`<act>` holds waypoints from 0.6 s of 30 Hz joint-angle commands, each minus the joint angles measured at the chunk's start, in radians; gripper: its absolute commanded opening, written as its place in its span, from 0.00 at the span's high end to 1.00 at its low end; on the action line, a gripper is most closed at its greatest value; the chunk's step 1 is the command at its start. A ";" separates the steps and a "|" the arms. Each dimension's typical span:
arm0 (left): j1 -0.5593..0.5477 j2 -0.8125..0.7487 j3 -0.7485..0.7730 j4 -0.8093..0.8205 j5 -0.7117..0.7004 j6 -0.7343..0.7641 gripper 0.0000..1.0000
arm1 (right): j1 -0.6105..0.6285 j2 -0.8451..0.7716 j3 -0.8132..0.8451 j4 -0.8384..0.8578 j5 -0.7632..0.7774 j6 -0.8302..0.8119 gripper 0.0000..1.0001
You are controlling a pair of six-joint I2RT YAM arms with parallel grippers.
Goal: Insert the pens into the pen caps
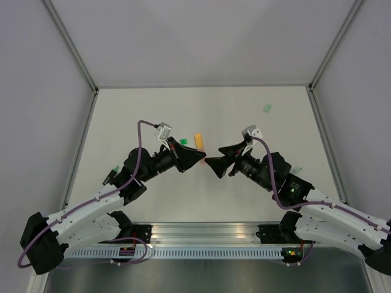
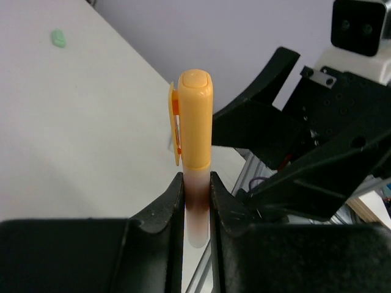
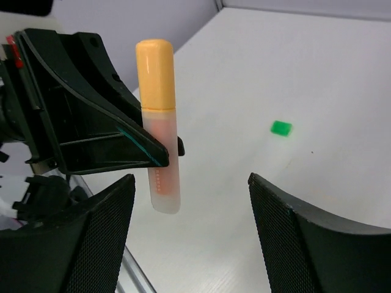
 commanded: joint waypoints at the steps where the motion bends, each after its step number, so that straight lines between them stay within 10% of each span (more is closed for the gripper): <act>1: -0.003 -0.068 0.001 -0.048 0.149 0.098 0.98 | -0.001 -0.070 0.059 -0.012 -0.086 -0.016 0.20; 18: -0.003 -0.157 -0.060 -0.011 0.535 0.141 0.98 | -0.001 0.017 0.293 -0.032 -0.331 -0.033 0.34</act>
